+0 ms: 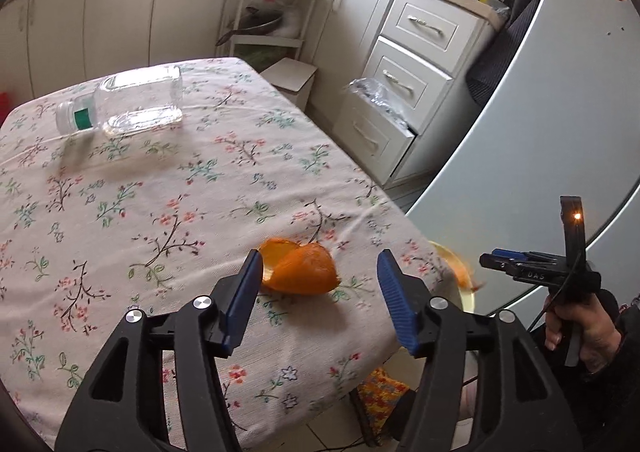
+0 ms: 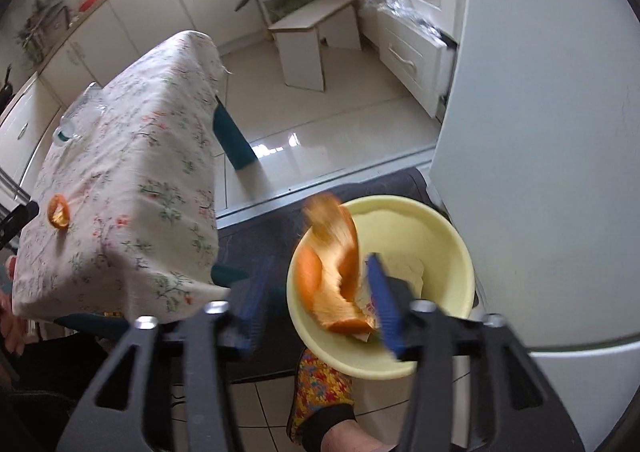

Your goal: Collect trash

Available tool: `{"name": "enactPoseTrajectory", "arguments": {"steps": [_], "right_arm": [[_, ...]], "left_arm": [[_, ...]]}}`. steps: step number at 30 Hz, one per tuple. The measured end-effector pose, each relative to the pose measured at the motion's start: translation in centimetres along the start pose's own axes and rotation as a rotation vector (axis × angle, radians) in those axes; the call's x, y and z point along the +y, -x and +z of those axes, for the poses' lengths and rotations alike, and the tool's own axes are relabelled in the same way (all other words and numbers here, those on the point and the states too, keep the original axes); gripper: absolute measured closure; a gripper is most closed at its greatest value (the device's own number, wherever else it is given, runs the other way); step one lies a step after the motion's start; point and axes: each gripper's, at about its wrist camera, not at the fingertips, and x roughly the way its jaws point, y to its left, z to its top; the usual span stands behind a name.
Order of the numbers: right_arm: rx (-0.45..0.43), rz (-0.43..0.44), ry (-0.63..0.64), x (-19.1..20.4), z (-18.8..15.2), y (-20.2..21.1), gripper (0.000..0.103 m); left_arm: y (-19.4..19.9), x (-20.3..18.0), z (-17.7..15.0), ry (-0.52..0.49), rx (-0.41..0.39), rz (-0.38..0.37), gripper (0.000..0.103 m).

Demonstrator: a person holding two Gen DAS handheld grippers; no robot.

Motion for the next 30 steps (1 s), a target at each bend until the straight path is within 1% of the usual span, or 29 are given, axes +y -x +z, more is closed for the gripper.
{"name": "enactPoseTrajectory", "arguments": {"steps": [3, 7, 9, 11, 13, 17, 20, 22, 27, 30], "right_arm": [[-0.030, 0.007, 0.007, 0.2, 0.1, 0.7, 0.049], [-0.067, 0.034, 0.009, 0.8, 0.3, 1.5, 0.048], [-0.090, 0.057, 0.028, 1.8, 0.5, 2.0, 0.047], [-0.109, 0.082, 0.063, 3.0, 0.7, 2.3, 0.046], [-0.125, 0.097, 0.110, 4.5, 0.9, 2.6, 0.043], [-0.135, 0.135, 0.212, 7.8, 1.4, 3.1, 0.042], [-0.137, 0.155, 0.276, 9.8, 1.8, 3.3, 0.039], [-0.135, 0.162, 0.331, 11.3, 2.1, 3.3, 0.038], [-0.118, 0.158, 0.492, 14.6, 2.7, 3.0, 0.035], [-0.093, 0.142, 0.571, 15.8, 2.8, 2.2, 0.034]], "left_arm": [[-0.5, -0.4, -0.1, -0.013, 0.016, 0.009, 0.043], [-1.2, -0.9, -0.5, -0.036, 0.037, 0.027, 0.042], [-1.7, -1.0, -0.7, -0.046, 0.049, 0.038, 0.042], [-2.0, -1.0, -0.8, -0.052, 0.053, 0.047, 0.042], [-2.3, -1.1, -0.8, -0.066, 0.058, 0.060, 0.042], [-2.7, -1.3, -0.6, -0.092, 0.069, 0.081, 0.042], [-3.0, -1.3, -0.5, -0.100, 0.077, 0.096, 0.041], [-3.2, -1.4, -0.5, -0.103, 0.078, 0.100, 0.038], [-3.3, -1.9, -0.4, -0.109, 0.068, 0.122, 0.021], [-3.7, -2.1, -0.3, -0.117, 0.072, 0.163, 0.018]]}}
